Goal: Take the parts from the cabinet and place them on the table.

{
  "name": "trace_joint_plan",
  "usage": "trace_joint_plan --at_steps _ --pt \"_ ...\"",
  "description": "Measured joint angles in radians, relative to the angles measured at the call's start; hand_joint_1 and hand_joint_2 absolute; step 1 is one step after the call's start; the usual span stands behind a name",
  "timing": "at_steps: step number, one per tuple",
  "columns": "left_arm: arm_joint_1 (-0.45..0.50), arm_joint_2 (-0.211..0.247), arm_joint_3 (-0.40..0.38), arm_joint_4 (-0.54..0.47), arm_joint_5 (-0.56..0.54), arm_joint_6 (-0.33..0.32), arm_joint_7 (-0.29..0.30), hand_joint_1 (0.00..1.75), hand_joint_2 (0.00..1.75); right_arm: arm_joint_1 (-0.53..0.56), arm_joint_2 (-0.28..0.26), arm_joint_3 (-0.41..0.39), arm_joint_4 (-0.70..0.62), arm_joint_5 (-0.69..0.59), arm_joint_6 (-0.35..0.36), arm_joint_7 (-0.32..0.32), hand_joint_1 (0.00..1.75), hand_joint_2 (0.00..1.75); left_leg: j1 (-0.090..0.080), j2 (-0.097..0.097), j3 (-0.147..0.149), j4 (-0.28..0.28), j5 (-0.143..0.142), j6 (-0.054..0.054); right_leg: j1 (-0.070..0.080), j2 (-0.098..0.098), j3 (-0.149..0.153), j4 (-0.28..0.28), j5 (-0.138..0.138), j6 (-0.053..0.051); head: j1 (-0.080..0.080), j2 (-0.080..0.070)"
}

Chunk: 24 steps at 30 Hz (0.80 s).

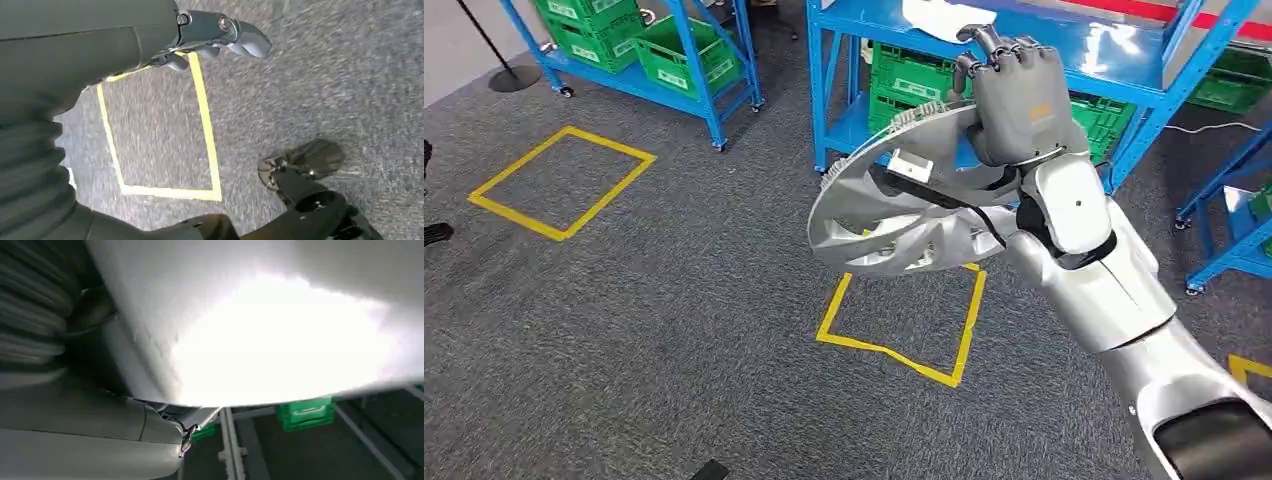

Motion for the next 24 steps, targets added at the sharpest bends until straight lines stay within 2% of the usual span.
trace_joint_plan --at_steps 1,2,3,4,5,6,8,9,10,11,12,13,14,15,16,17,18,19,20,21,23,24 --pt "0.002 0.000 0.000 0.000 0.000 0.000 0.000 0.00 1.75 0.000 0.000 0.000 0.000 0.000 0.000 0.000 1.75 1.75 0.000 -0.015 -0.003 0.004 0.001 -0.001 0.000 0.002 0.030 -0.058 0.038 -0.004 0.000 0.000" --pt "0.003 0.000 0.000 0.000 0.000 0.000 0.000 0.00 1.75 -0.001 0.000 0.000 0.000 0.000 0.000 0.000 1.75 1.75 0.000 -0.030 -0.003 0.007 0.001 -0.003 0.000 0.010 0.080 -0.150 0.085 -0.010 0.000 0.000" --pt "0.003 0.000 0.000 0.000 0.000 0.000 0.000 0.00 1.75 -0.003 0.000 0.000 -0.001 0.000 0.000 0.000 1.75 1.75 0.000 -0.043 -0.004 0.010 0.002 -0.005 0.000 0.036 0.129 -0.242 0.125 -0.015 0.001 0.000" --pt "0.003 -0.002 0.000 0.000 0.000 0.000 0.000 0.00 1.75 -0.003 0.000 0.000 -0.001 0.000 0.000 0.000 1.75 1.75 0.002 -0.053 -0.008 0.011 0.004 -0.009 -0.002 0.088 0.153 -0.286 0.113 -0.023 0.000 0.000" --pt "0.000 -0.001 0.000 0.000 0.000 0.000 0.000 0.00 1.75 -0.005 0.000 0.000 -0.002 -0.002 -0.001 -0.002 1.75 1.75 0.001 -0.070 -0.017 0.014 0.009 -0.019 -0.002 0.088 0.151 -0.301 0.117 -0.019 -0.001 0.000" --pt "0.000 -0.001 0.000 0.000 0.000 0.000 -0.001 0.00 1.75 -0.004 -0.003 0.000 -0.002 -0.008 -0.001 -0.005 1.75 1.75 0.006 -0.079 -0.023 0.011 0.015 -0.028 0.002 0.077 0.149 -0.300 0.118 -0.021 0.000 0.000" --pt "0.009 -0.001 0.000 0.000 0.002 0.000 0.000 0.00 1.75 -0.007 -0.003 0.000 -0.002 -0.019 -0.001 -0.011 1.75 1.75 0.010 -0.104 -0.028 0.000 0.026 -0.044 0.005 0.054 0.149 -0.302 0.123 -0.030 0.000 0.000" --pt "0.011 0.002 0.000 0.000 0.003 0.003 0.000 0.00 1.75 -0.010 -0.003 0.000 -0.002 -0.022 0.000 -0.011 1.75 1.75 0.008 -0.092 -0.034 0.005 0.023 -0.046 -0.007 0.036 0.152 -0.315 0.133 -0.039 0.000 0.000" --pt "0.014 -0.001 0.000 0.000 0.003 0.003 0.000 0.00 1.75 -0.014 -0.002 0.001 -0.002 -0.025 0.002 -0.015 1.75 1.75 0.000 -0.023 -0.044 0.027 0.003 -0.052 -0.006 0.024 0.154 -0.319 0.135 -0.046 -0.003 0.000" --pt "0.012 -0.001 0.000 0.000 0.004 0.003 0.000 0.00 1.75 -0.021 -0.002 0.001 -0.002 -0.026 0.002 -0.018 1.75 1.75 0.000 0.018 -0.070 0.084 -0.036 -0.057 -0.005 0.012 0.152 -0.319 0.137 -0.048 -0.011 0.000" --pt "0.010 -0.001 0.000 0.000 0.005 0.004 0.000 0.00 1.75 -0.023 -0.002 0.002 -0.002 -0.026 0.002 -0.019 1.75 1.75 0.004 0.037 -0.106 0.169 -0.078 -0.062 -0.003 -0.002 0.151 -0.318 0.137 -0.049 -0.011 0.000" --pt "0.010 -0.001 0.000 0.000 0.006 0.005 -0.001 0.00 1.75 -0.023 -0.002 0.002 -0.002 -0.027 0.003 -0.018 1.75 1.75 0.006 0.041 -0.139 0.248 -0.110 -0.066 -0.003 -0.017 0.150 -0.318 0.137 -0.049 -0.010 0.000" --pt "0.010 -0.002 0.000 0.000 0.006 0.005 -0.001 0.00 1.75 -0.022 -0.002 0.004 -0.002 -0.028 0.004 -0.018 1.75 1.75 0.007 0.041 -0.163 0.304 -0.127 -0.069 -0.003 -0.032 0.149 -0.318 0.137 -0.049 -0.011 0.000" --pt "0.010 -0.001 0.000 0.000 0.008 0.006 -0.002 0.00 1.75 -0.022 -0.002 0.007 -0.001 -0.028 0.005 -0.018 1.75 1.75 0.009 0.041 -0.165 0.315 -0.123 -0.072 -0.004 -0.046 0.148 -0.318 0.137 -0.049 -0.011 0.000" --pt "0.011 -0.001 0.000 0.000 0.008 0.006 -0.001 0.00 1.75 -0.022 -0.002 0.009 -0.001 -0.028 0.005 -0.018 1.75 1.75 0.010 0.043 -0.139 0.274 -0.096 -0.072 -0.004 -0.060 0.148 -0.317 0.137 -0.048 -0.011 0.000" --pt "0.012 0.001 0.000 0.000 0.008 0.006 0.000 0.00 1.75 -0.024 -0.002 0.010 -0.001 -0.027 0.006 -0.018 1.75 1.75 0.010 0.050 -0.092 0.193 -0.057 -0.072 -0.004 -0.074 0.149 -0.316 0.136 -0.047 -0.011 0.000" --pt "0.012 0.001 0.000 0.000 0.008 0.006 -0.001 0.00 1.75 -0.028 -0.002 0.010 -0.001 -0.028 0.006 -0.018 1.75 1.75 0.009 0.072 -0.035 0.092 -0.017 -0.070 -0.004 -0.086 0.150 -0.313 0.134 -0.044 -0.011 0.000" --pt "0.011 0.001 0.000 0.000 0.008 0.007 -0.002 0.00 1.75 -0.034 0.000 0.010 -0.001 -0.029 0.006 -0.017 1.75 1.75 0.006 0.123 0.004 0.015 -0.006 -0.067 0.000 -0.095 0.149 -0.310 0.131 -0.039 -0.012 0.000" --pt "0.009 0.001 0.000 0.000 0.008 0.007 -0.002 0.00 1.75 -0.039 0.000 0.011 -0.001 -0.032 0.008 -0.016 1.75 1.75 -0.005 0.126 0.010 0.006 -0.012 -0.053 0.008 -0.102 0.144 -0.306 0.129 -0.033 -0.014 0.000" --pt "0.009 0.000 0.000 0.000 0.008 0.007 -0.004 0.00 1.75 -0.043 0.000 0.011 0.000 -0.033 0.010 -0.015 1.75 1.75 -0.002 0.108 0.003 0.005 -0.007 -0.041 0.009 -0.108 0.144 -0.306 0.131 -0.028 -0.008 0.000" --pt "0.013 0.000 0.000 0.000 0.008 0.007 -0.003 0.00 1.75 -0.043 0.007 0.018 0.001 -0.034 0.012 -0.014 1.75 1.75 -0.005 0.088 -0.004 0.007 -0.004 -0.028 0.009 -0.129 0.150 -0.313 0.135 -0.019 -0.007 0.000" --pt "0.013 0.000 0.000 0.000 0.008 0.007 -0.003 0.00 1.75 -0.042 0.008 0.021 0.001 -0.033 0.012 -0.013 1.75 1.75 -0.002 0.076 -0.002 0.000 0.002 -0.017 0.007 -0.134 0.150 -0.312 0.130 -0.010 -0.006 0.000"
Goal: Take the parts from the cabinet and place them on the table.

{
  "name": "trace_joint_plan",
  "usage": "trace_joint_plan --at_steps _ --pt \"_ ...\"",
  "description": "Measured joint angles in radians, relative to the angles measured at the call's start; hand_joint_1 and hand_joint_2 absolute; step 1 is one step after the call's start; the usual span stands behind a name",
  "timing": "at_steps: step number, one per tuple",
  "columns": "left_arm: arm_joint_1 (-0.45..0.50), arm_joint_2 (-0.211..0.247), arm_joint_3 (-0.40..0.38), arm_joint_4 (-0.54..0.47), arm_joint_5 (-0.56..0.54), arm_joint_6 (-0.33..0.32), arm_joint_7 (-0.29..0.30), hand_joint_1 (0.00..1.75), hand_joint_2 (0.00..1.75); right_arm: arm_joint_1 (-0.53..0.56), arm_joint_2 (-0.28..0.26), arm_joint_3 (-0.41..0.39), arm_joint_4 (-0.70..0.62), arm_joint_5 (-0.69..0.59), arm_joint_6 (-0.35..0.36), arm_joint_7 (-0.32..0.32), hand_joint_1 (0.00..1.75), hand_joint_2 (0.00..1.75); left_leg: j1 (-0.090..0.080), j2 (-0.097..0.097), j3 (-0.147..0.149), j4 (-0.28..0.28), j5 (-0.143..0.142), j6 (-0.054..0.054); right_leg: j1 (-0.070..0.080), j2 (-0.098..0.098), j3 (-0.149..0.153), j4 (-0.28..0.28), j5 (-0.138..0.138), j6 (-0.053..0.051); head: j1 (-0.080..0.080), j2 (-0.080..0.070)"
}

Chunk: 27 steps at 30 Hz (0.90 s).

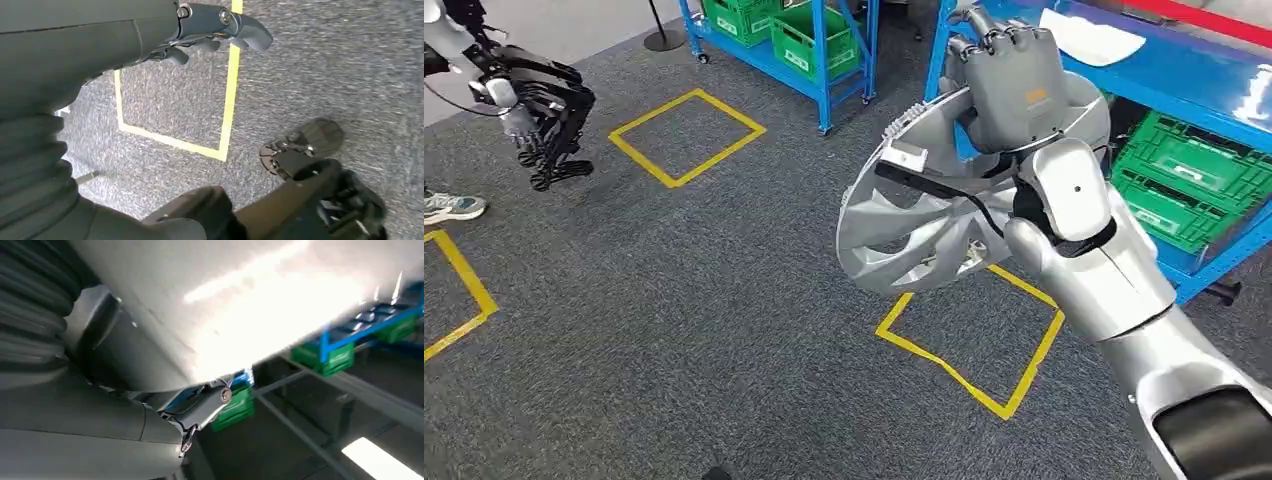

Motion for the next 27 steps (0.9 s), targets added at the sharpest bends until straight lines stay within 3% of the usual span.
trace_joint_plan --at_steps 1,2,3,5,6,7,9,10,11,12,13,14,15,16,17,18,20,21,22,24,25,26,27 --pt "0.001 -0.003 0.000 0.000 -0.001 0.000 0.001 0.00 1.75 0.000 -0.001 0.000 0.001 0.001 0.000 0.004 1.75 1.75 0.004 -0.010 -0.001 -0.004 0.005 0.007 -0.006 0.055 -0.004 0.017 -0.015 0.008 0.003 0.000" --pt "0.000 -0.003 0.000 0.000 -0.003 0.000 0.003 0.00 1.75 0.000 -0.001 0.000 0.001 0.002 -0.002 0.008 1.75 1.75 0.005 -0.019 -0.004 -0.005 0.008 0.012 -0.009 0.099 -0.024 0.059 -0.048 0.008 0.004 0.000" --pt "-0.003 -0.002 0.000 0.000 -0.003 0.001 0.005 0.00 1.75 0.000 -0.001 0.000 0.001 0.003 -0.003 0.010 1.75 1.75 0.005 -0.029 -0.006 -0.005 0.011 0.017 -0.009 0.122 -0.058 0.137 -0.091 0.009 0.005 0.000" --pt "-0.005 -0.002 0.000 0.000 -0.006 0.001 0.006 0.00 1.75 0.008 -0.004 0.000 0.003 0.006 -0.003 0.013 1.75 1.75 0.002 -0.058 -0.012 -0.003 0.014 0.020 -0.007 0.134 -0.131 0.294 -0.152 0.008 0.007 0.000" --pt "-0.004 -0.002 0.000 0.000 -0.008 0.001 0.008 0.00 1.75 0.013 -0.004 0.001 0.004 0.006 -0.003 0.013 1.75 1.75 0.002 -0.073 -0.015 -0.001 0.015 0.020 -0.006 0.135 -0.145 0.319 -0.149 0.007 0.007 0.000" --pt "-0.002 -0.002 0.000 0.000 -0.008 0.000 0.009 0.00 1.75 0.015 -0.004 0.002 0.004 0.008 -0.003 0.013 1.75 1.75 0.002 -0.087 -0.017 0.002 0.016 0.018 -0.006 0.136 -0.135 0.294 -0.125 0.004 0.007 0.000" --pt "-0.001 -0.002 0.000 0.000 -0.008 0.000 0.010 0.00 1.75 0.014 -0.004 0.002 0.004 0.010 -0.003 0.013 1.75 1.75 0.002 -0.117 -0.020 0.008 0.019 0.015 -0.007 0.150 -0.057 0.139 -0.039 -0.005 0.008 0.000" --pt "-0.002 -0.003 0.000 0.000 -0.008 0.000 0.010 0.00 1.75 0.011 -0.004 0.002 0.004 0.010 -0.003 0.013 1.75 1.75 0.002 -0.131 -0.021 0.010 0.020 0.012 -0.007 0.186 -0.009 0.046 -0.003 -0.011 0.008 0.000" --pt "-0.003 -0.004 0.000 0.000 -0.008 0.000 0.010 0.00 1.75 0.009 -0.004 0.002 0.004 0.010 -0.003 0.014 1.75 1.75 -0.003 -0.141 -0.029 0.013 0.022 0.004 -0.010 0.220 0.000 0.019 -0.020 -0.013 0.007 0.000" --pt "-0.004 -0.003 0.000 0.000 -0.008 0.000 0.011 0.00 1.75 0.004 -0.004 0.002 0.004 0.010 -0.002 0.014 1.75 1.75 0.003 -0.155 -0.035 0.013 0.027 -0.004 -0.008 0.204 -0.003 0.017 -0.014 -0.008 0.008 0.000" --pt "-0.002 -0.003 0.000 0.000 -0.008 0.000 0.011 0.00 1.75 0.002 -0.004 0.002 0.004 0.008 -0.001 0.013 1.75 1.75 0.007 -0.163 -0.039 0.010 0.031 -0.011 -0.003 0.195 -0.004 0.017 -0.013 -0.011 0.006 0.000" --pt "0.001 -0.003 0.000 0.000 -0.009 -0.001 0.012 0.00 1.75 -0.001 -0.003 0.002 0.004 0.008 0.000 0.013 1.75 1.75 0.011 -0.176 -0.040 0.003 0.037 -0.019 0.000 0.185 -0.004 0.017 -0.011 -0.017 0.009 0.000" --pt "0.005 -0.003 0.000 0.000 -0.009 -0.001 0.012 0.00 1.75 -0.006 -0.003 0.003 0.005 0.008 0.001 0.012 1.75 1.75 0.007 -0.189 -0.043 -0.001 0.042 -0.028 -0.006 0.171 -0.002 0.007 -0.004 -0.026 0.009 0.000" --pt "0.008 0.001 0.001 0.000 -0.009 -0.002 0.012 0.00 1.75 -0.014 -0.002 0.004 0.005 0.007 0.002 0.011 1.75 1.75 0.008 -0.166 -0.050 0.005 0.037 -0.028 -0.013 0.152 0.001 -0.002 0.003 -0.031 0.010 0.000" --pt "0.008 -0.004 0.001 0.000 -0.010 -0.002 0.011 0.00 1.75 -0.018 0.000 0.005 0.006 0.003 0.001 0.011 1.75 1.75 0.000 -0.104 -0.062 0.033 0.014 -0.034 -0.012 0.147 0.004 -0.007 0.006 -0.035 -0.002 0.000" --pt "0.006 -0.003 0.001 0.000 -0.010 -0.002 0.010 0.00 1.75 -0.024 0.000 0.005 0.008 0.001 0.000 0.011 1.75 1.75 0.002 -0.069 -0.089 0.094 -0.024 -0.040 -0.011 0.133 0.003 -0.007 0.006 -0.036 -0.008 0.000" --pt "0.001 -0.003 0.001 0.000 -0.011 -0.003 0.009 0.00 1.75 -0.026 -0.001 0.007 0.012 0.000 0.001 0.010 1.75 1.75 0.009 -0.045 -0.150 0.235 -0.087 -0.049 -0.008 0.104 0.003 -0.006 0.005 -0.039 -0.007 0.000" --pt "0.000 -0.003 0.001 0.000 -0.011 -0.003 0.008 0.00 1.75 -0.025 -0.001 0.010 0.013 -0.001 0.001 0.010 1.75 1.75 0.009 -0.041 -0.167 0.275 -0.095 -0.051 -0.009 0.090 0.002 -0.006 0.005 -0.040 -0.008 0.000" --pt "0.000 -0.002 0.001 0.000 -0.011 -0.003 0.008 0.00 1.75 -0.025 -0.001 0.012 0.016 -0.001 0.001 0.010 1.75 1.75 0.011 -0.036 -0.159 0.268 -0.082 -0.052 -0.009 0.077 0.002 -0.005 0.004 -0.040 -0.008 0.000" --pt "0.002 0.000 0.002 0.000 -0.011 -0.003 0.008 0.00 1.75 -0.025 -0.001 0.014 0.018 -0.002 0.000 0.010 1.75 1.75 0.014 -0.018 -0.086 0.144 -0.016 -0.054 -0.010 0.053 0.002 -0.003 0.001 -0.035 -0.008 0.000" --pt "0.002 0.000 0.003 0.000 -0.011 -0.003 0.008 0.00 1.75 -0.027 -0.001 0.014 0.018 -0.001 -0.001 0.010 1.75 1.75 0.013 0.014 -0.039 0.062 0.016 -0.053 -0.010 0.043 0.003 0.000 -0.002 -0.030 -0.008 0.000" --pt "0.000 -0.002 0.003 0.000 -0.011 -0.003 0.008 0.00 1.75 -0.029 -0.001 0.014 0.018 -0.001 -0.001 0.010 1.75 1.75 0.005 0.074 -0.018 0.012 0.002 -0.053 -0.005 0.034 0.003 0.003 -0.006 -0.025 -0.009 0.000" --pt "-0.001 -0.002 0.003 -0.001 -0.011 -0.003 0.007 0.00 1.75 -0.033 -0.002 0.014 0.018 -0.004 -0.002 0.011 1.75 1.75 0.003 0.062 -0.016 0.007 0.010 -0.032 0.004 0.027 -0.002 0.009 -0.009 -0.019 -0.009 0.000"
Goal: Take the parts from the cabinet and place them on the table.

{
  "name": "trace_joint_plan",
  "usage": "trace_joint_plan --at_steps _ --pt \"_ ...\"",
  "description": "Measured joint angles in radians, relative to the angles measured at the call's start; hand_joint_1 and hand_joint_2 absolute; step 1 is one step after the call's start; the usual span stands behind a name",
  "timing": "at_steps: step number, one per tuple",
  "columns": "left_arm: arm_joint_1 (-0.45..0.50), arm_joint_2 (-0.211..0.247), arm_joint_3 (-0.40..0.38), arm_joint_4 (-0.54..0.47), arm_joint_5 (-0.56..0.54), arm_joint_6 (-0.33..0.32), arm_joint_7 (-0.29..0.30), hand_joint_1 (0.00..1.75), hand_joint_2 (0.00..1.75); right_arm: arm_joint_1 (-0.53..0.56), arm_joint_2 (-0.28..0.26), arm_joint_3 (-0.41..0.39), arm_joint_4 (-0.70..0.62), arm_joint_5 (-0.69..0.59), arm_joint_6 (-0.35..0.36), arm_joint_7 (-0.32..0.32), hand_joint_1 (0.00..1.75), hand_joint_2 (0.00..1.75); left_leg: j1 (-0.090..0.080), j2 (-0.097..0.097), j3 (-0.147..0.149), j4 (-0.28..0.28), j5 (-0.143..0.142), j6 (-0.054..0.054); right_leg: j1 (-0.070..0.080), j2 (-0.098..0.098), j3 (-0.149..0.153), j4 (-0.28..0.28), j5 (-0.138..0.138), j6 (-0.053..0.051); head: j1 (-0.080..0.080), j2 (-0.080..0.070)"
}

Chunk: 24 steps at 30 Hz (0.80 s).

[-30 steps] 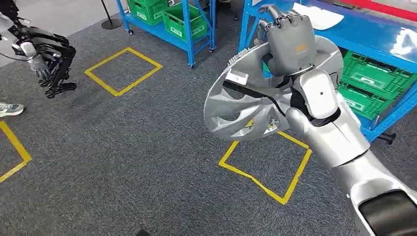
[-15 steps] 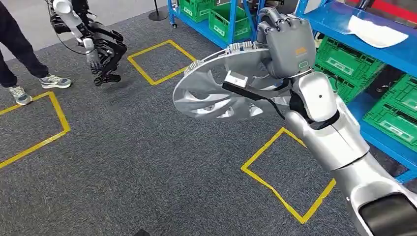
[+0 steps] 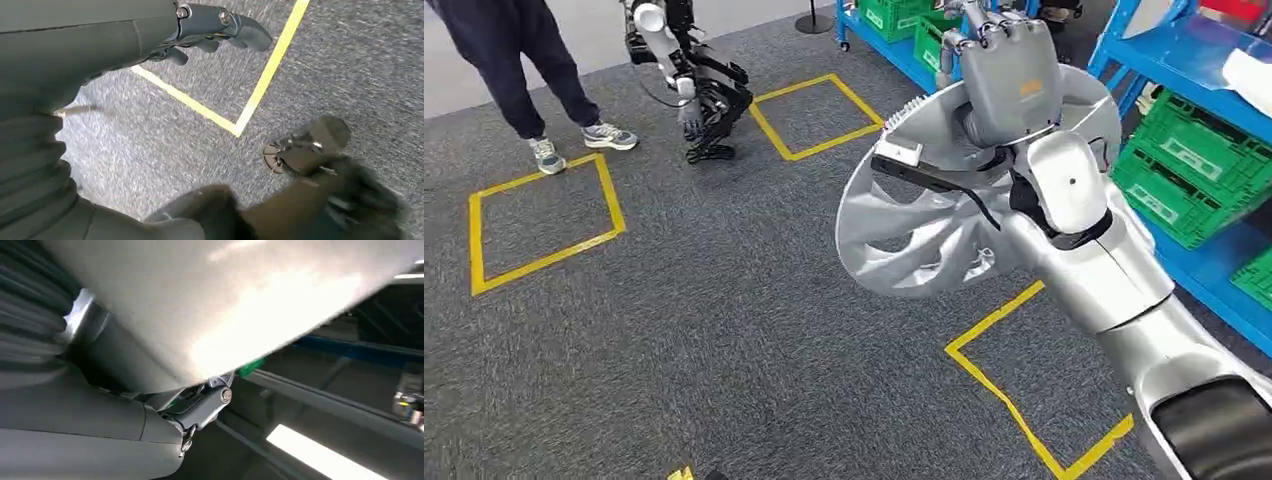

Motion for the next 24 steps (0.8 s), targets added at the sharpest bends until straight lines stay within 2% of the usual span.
trace_joint_plan --at_steps 1,2,3,4,5,6,7,8,9,10,11,12,13,14,15,16,18,19,20,21,22,23,24 --pt "0.000 0.000 0.000 0.000 0.000 0.000 0.000 0.00 1.75 -0.001 0.000 0.000 0.000 0.001 0.000 -0.001 1.75 1.75 -0.003 -0.018 -0.006 0.003 -0.001 0.008 0.001 -0.009 0.001 -0.004 0.002 0.003 0.003 0.000" --pt "0.001 0.000 0.001 0.001 0.000 0.000 0.001 0.00 1.75 -0.002 0.002 0.001 0.000 0.000 0.000 -0.001 1.75 1.75 -0.003 -0.028 -0.009 0.004 0.000 0.015 0.004 -0.021 0.004 -0.007 0.002 0.008 0.003 0.000" --pt "0.001 0.000 0.001 0.001 0.000 0.000 0.002 0.00 1.75 -0.002 0.002 0.002 0.000 0.000 0.000 -0.001 1.75 1.75 -0.003 -0.043 -0.010 0.001 0.003 0.022 0.001 -0.034 0.008 -0.007 0.000 0.014 0.003 0.000" --pt "0.002 0.000 0.001 0.000 0.000 0.000 0.002 0.00 1.75 -0.004 0.002 0.002 0.000 0.000 0.002 0.000 1.75 1.75 0.003 -0.057 -0.006 -0.004 0.008 0.031 -0.006 -0.020 0.007 -0.002 -0.010 0.024 0.005 0.000" --pt "0.002 -0.002 0.002 0.000 0.000 0.000 0.003 0.00 1.75 -0.005 0.002 0.002 0.000 -0.001 0.002 -0.001 1.75 1.75 0.002 -0.068 -0.007 -0.005 0.009 0.034 -0.009 0.036 -0.002 0.025 -0.030 0.026 0.008 0.000" --pt "0.000 -0.002 0.002 0.000 0.000 0.002 0.010 0.00 1.75 -0.009 0.002 0.002 0.000 -0.005 0.002 -0.002 1.75 1.75 0.002 -0.080 -0.009 -0.005 0.012 0.042 -0.012 0.076 -0.033 0.092 -0.070 0.026 0.010 0.000" --pt "-0.004 0.000 0.003 0.000 0.000 0.005 0.012 0.00 1.75 -0.010 -0.001 0.002 0.000 -0.008 0.002 -0.002 1.75 1.75 0.002 -0.094 -0.011 -0.005 0.013 0.046 -0.011 0.097 -0.075 0.183 -0.113 0.026 0.011 0.000" --pt "-0.006 -0.001 0.003 0.000 0.000 0.008 0.015 0.00 1.75 -0.009 -0.003 0.002 0.002 -0.009 0.001 -0.002 1.75 1.75 0.001 -0.110 -0.012 -0.005 0.014 0.048 -0.010 0.105 -0.114 0.261 -0.142 0.026 0.013 0.000" --pt "-0.005 -0.001 0.003 0.000 0.000 0.008 0.019 0.00 1.75 -0.006 -0.004 0.002 0.004 -0.009 0.001 -0.002 1.75 1.75 0.000 -0.126 -0.013 -0.004 0.014 0.048 -0.010 0.109 -0.140 0.310 -0.151 0.025 0.013 0.000" --pt "-0.004 -0.001 0.003 0.001 0.000 0.009 0.021 0.00 1.75 -0.002 -0.004 0.003 0.004 -0.009 0.001 -0.002 1.75 1.75 0.000 -0.141 -0.014 -0.003 0.015 0.048 -0.010 0.109 -0.144 0.311 -0.137 0.023 0.013 0.000" --pt "-0.003 -0.001 0.003 0.001 0.000 0.009 0.026 0.00 1.75 -0.002 -0.004 0.004 0.004 -0.009 0.001 -0.003 1.75 1.75 0.000 -0.156 -0.015 -0.001 0.016 0.046 -0.010 0.110 -0.127 0.270 -0.105 0.021 0.013 0.000" --pt "-0.003 -0.002 0.003 0.001 0.000 0.010 0.033 0.00 1.75 -0.003 -0.004 0.006 0.004 -0.009 0.000 -0.003 1.75 1.75 0.000 -0.173 -0.015 0.002 0.017 0.044 -0.011 0.115 -0.086 0.185 -0.056 0.017 0.014 0.000" --pt "-0.004 -0.002 0.003 0.001 -0.002 0.011 0.037 0.00 1.75 -0.005 -0.004 0.006 0.004 -0.009 0.000 -0.003 1.75 1.75 0.000 -0.189 -0.016 0.004 0.018 0.042 -0.013 0.135 -0.039 0.091 -0.011 0.013 0.014 0.000" --pt "-0.004 -0.003 0.003 0.001 -0.005 0.012 0.041 0.00 1.75 -0.006 -0.004 0.006 0.003 -0.009 -0.001 -0.003 1.75 1.75 0.002 -0.202 -0.019 0.006 0.020 0.037 -0.017 0.186 -0.011 0.025 -0.004 0.008 0.014 0.000" --pt "-0.007 -0.004 0.003 0.000 -0.006 0.014 0.045 0.00 1.75 -0.008 -0.004 0.007 0.003 -0.009 -0.002 -0.002 1.75 1.75 -0.002 -0.215 -0.026 0.011 0.021 0.029 -0.016 0.191 -0.009 0.014 -0.005 0.012 0.014 0.000" --pt "-0.007 -0.003 0.004 0.000 -0.007 0.014 0.048 0.00 1.75 -0.008 -0.005 0.008 0.003 -0.009 -0.002 -0.001 1.75 1.75 0.001 -0.223 -0.031 0.006 0.027 0.021 -0.014 0.175 -0.010 0.015 -0.002 0.010 0.014 0.000" --pt "-0.001 -0.004 0.004 0.001 -0.009 0.017 0.056 0.00 1.75 -0.011 -0.005 0.015 0.003 -0.009 -0.002 -0.001 1.75 1.75 0.007 -0.246 -0.034 -0.006 0.037 0.005 -0.007 0.157 -0.011 0.014 0.002 -0.001 0.014 0.000" --pt "0.000 -0.002 0.004 0.002 -0.009 0.019 0.060 0.00 1.75 -0.012 -0.003 0.016 0.002 -0.009 -0.002 0.000 1.75 1.75 0.004 -0.258 -0.038 -0.006 0.039 0.000 -0.020 0.140 -0.007 0.001 0.010 -0.010 0.014 0.000" --pt "0.001 -0.003 0.004 0.001 -0.010 0.020 0.064 0.00 1.75 -0.013 -0.002 0.016 0.000 -0.009 -0.001 0.000 1.75 1.75 -0.002 -0.202 -0.046 0.013 0.023 -0.002 -0.018 0.126 -0.002 -0.005 0.013 -0.015 0.010 0.000" --pt "-0.001 -0.004 0.004 0.001 -0.013 0.020 0.066 0.00 1.75 -0.015 -0.001 0.016 -0.001 -0.008 -0.002 0.001 1.75 1.75 -0.003 -0.152 -0.068 0.062 -0.011 -0.006 -0.017 0.117 -0.001 -0.006 0.014 -0.023 -0.001 0.000" --pt "-0.005 -0.004 0.004 0.001 -0.016 0.020 0.069 0.00 1.75 -0.016 -0.001 0.016 -0.002 -0.008 -0.002 0.001 1.75 1.75 -0.001 -0.121 -0.101 0.137 -0.051 -0.010 -0.014 0.104 -0.001 -0.005 0.014 -0.024 -0.001 0.000" --pt "-0.007 -0.004 0.004 0.001 -0.018 0.020 0.072 0.00 1.75 -0.015 -0.001 0.016 -0.002 -0.008 -0.003 0.003 1.75 1.75 0.001 -0.105 -0.138 0.221 -0.087 -0.014 -0.012 0.089 -0.001 -0.005 0.013 -0.025 -0.001 0.000" --pt "-0.007 -0.005 0.004 0.001 -0.019 0.020 0.076 0.00 1.75 -0.013 -0.001 0.017 -0.002 -0.006 -0.003 0.003 1.75 1.75 0.004 -0.100 -0.168 0.287 -0.108 -0.017 -0.011 0.073 -0.001 -0.005 0.012 -0.027 -0.002 0.000"
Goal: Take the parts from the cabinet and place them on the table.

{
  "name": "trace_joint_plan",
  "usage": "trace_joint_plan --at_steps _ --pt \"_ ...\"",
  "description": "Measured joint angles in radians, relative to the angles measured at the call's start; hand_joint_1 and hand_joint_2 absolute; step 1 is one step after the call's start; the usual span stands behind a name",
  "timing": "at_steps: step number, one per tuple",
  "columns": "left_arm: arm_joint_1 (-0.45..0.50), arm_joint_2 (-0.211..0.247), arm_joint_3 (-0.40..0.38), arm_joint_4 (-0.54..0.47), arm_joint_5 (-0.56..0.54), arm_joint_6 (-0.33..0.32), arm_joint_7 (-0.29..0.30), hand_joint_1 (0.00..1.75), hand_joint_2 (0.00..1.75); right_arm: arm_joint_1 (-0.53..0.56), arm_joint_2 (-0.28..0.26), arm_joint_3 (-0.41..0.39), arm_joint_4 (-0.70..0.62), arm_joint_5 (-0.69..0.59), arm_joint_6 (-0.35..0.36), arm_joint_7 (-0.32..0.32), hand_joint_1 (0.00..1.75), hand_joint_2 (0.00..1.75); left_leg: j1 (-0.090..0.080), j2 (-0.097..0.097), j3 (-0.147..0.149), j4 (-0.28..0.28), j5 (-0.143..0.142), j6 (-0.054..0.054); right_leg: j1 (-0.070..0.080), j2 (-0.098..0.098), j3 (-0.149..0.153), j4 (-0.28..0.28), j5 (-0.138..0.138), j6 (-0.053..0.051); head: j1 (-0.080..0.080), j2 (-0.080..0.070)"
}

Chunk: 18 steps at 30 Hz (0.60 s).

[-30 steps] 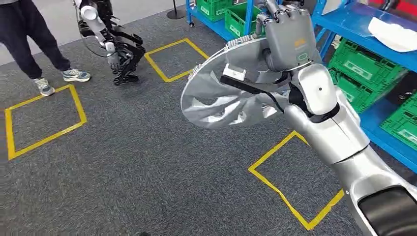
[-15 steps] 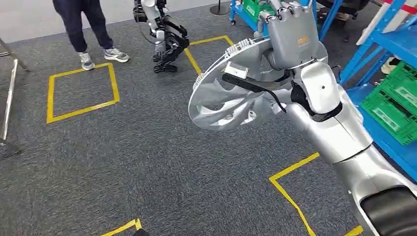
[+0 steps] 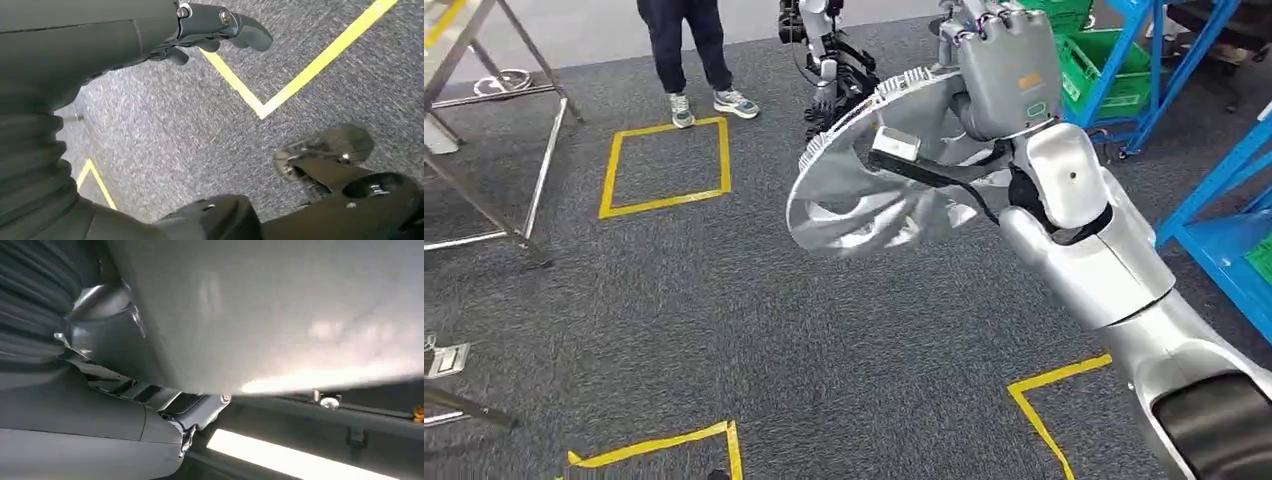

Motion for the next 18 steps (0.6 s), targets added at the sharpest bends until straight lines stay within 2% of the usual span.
trace_joint_plan --at_steps 1,2,3,4,5,6,7,8,10,11,12,13,14,15,16,17,18 --pt "-0.001 0.000 0.000 0.000 -0.003 0.000 0.009 0.00 1.75 0.002 0.000 0.000 0.000 0.001 0.000 0.000 1.75 1.75 0.002 0.002 -0.004 0.014 0.003 -0.002 0.000 -0.013 0.000 0.000 0.000 0.000 0.000 0.000" --pt "0.000 0.000 0.000 0.000 -0.009 -0.002 0.020 0.00 1.75 0.003 0.000 0.000 0.000 0.004 0.000 0.000 1.75 1.75 0.004 0.004 0.016 -0.019 0.027 -0.003 0.000 -0.026 0.001 0.000 -0.002 0.001 0.000 0.000" --pt "0.000 0.000 0.000 0.000 -0.012 -0.004 0.028 0.00 1.75 0.003 0.000 0.000 0.000 0.007 0.000 0.003 1.75 1.75 0.005 0.010 0.055 -0.086 0.061 -0.004 0.000 -0.037 0.002 0.001 -0.003 0.003 0.000 0.000" --pt "0.000 0.001 0.000 0.000 -0.015 -0.007 0.032 0.00 1.75 0.003 0.000 0.000 -0.002 0.009 -0.002 0.005 1.75 1.75 0.005 0.026 0.105 -0.175 0.098 -0.003 0.000 -0.048 0.004 0.003 -0.006 0.007 0.000 0.000" --pt "-0.002 0.000 0.000 0.000 -0.018 -0.010 0.035 0.00 1.75 0.003 0.000 -0.001 -0.004 0.013 -0.003 0.010 1.75 1.75 0.002 0.082 0.155 -0.264 0.120 0.000 0.003 -0.057 0.006 0.005 -0.011 0.013 0.000 0.000" --pt "-0.006 -0.001 0.000 0.000 -0.019 -0.012 0.038 0.00 1.75 0.002 -0.001 -0.002 -0.006 0.016 -0.006 0.013 1.75 1.75 -0.012 0.108 0.164 -0.281 0.109 0.012 0.014 -0.067 0.003 0.011 -0.016 0.020 -0.003 0.000" --pt "-0.009 -0.001 0.000 0.000 -0.020 -0.016 0.040 0.00 1.75 0.003 -0.002 -0.003 -0.007 0.018 -0.006 0.016 1.75 1.75 -0.007 0.085 0.159 -0.282 0.113 0.025 0.014 -0.074 0.004 0.009 -0.015 0.022 0.004 0.000" --pt "-0.009 -0.001 0.000 0.000 -0.020 -0.020 0.041 0.00 1.75 0.003 -0.002 -0.003 -0.009 0.020 -0.008 0.017 1.75 1.75 -0.009 0.076 0.154 -0.281 0.113 0.030 0.017 -0.085 0.006 0.007 -0.015 0.026 0.005 0.000" --pt "-0.010 -0.001 0.000 0.000 -0.021 -0.026 0.045 0.00 1.75 0.008 -0.002 -0.003 -0.011 0.023 -0.008 0.017 1.75 1.75 -0.011 0.049 0.155 -0.284 0.116 0.044 0.012 -0.111 0.014 0.003 -0.019 0.038 0.005 0.000" --pt "-0.008 -0.002 0.000 0.000 -0.023 -0.030 0.048 0.00 1.75 0.012 -0.005 -0.004 -0.012 0.024 -0.007 0.018 1.75 1.75 -0.005 0.036 0.159 -0.289 0.120 0.051 0.005 -0.076 0.013 0.016 -0.032 0.047 0.006 0.000" --pt "-0.008 -0.002 0.000 0.000 -0.024 -0.032 0.050 0.00 1.75 0.013 -0.005 -0.005 -0.016 0.026 -0.008 0.017 1.75 1.75 -0.003 0.025 0.157 -0.290 0.121 0.056 0.002 -0.013 -0.005 0.055 -0.058 0.048 0.008 0.000" --pt "-0.011 0.000 0.000 0.000 -0.027 -0.034 0.051 0.00 1.75 0.013 -0.006 -0.005 -0.019 0.027 -0.008 0.017 1.75 1.75 -0.003 0.015 0.156 -0.290 0.123 0.060 0.000 0.019 -0.040 0.127 -0.097 0.049 0.011 0.000" --pt "-0.015 0.001 0.000 0.000 -0.030 -0.037 0.050 0.00 1.75 0.017 -0.013 -0.007 -0.019 0.027 -0.008 0.018 1.75 1.75 -0.004 -0.001 0.154 -0.290 0.124 0.063 0.000 0.031 -0.086 0.219 -0.138 0.050 0.013 0.000" --pt "-0.017 0.001 0.000 0.000 -0.033 -0.042 0.049 0.00 1.75 0.022 -0.018 -0.008 -0.019 0.028 -0.008 0.018 1.75 1.75 -0.005 -0.017 0.153 -0.289 0.125 0.064 0.001 0.034 -0.122 0.289 -0.159 0.050 0.013 0.000" --pt "-0.017 0.001 0.000 0.000 -0.036 -0.046 0.048 0.00 1.75 0.029 -0.020 -0.008 -0.019 0.031 -0.007 0.018 1.75 1.75 -0.006 -0.033 0.152 -0.288 0.125 0.065 0.001 0.036 -0.143 0.321 -0.157 0.049 0.013 0.000" --pt "-0.015 0.001 0.000 0.000 -0.039 -0.048 0.047 0.00 1.75 0.036 -0.022 -0.008 -0.019 0.031 -0.007 0.018 1.75 1.75 -0.006 -0.048 0.152 -0.287 0.126 0.064 0.002 0.037 -0.140 0.305 -0.135 0.046 0.014 0.000" --pt "-0.014 0.001 0.000 0.000 -0.040 -0.050 0.047 0.00 1.75 0.039 -0.023 -0.008 -0.019 0.031 -0.007 0.018 1.75 1.75 -0.005 -0.064 0.151 -0.284 0.126 0.063 0.001 0.039 -0.116 0.246 -0.092 0.043 0.015 0.000"
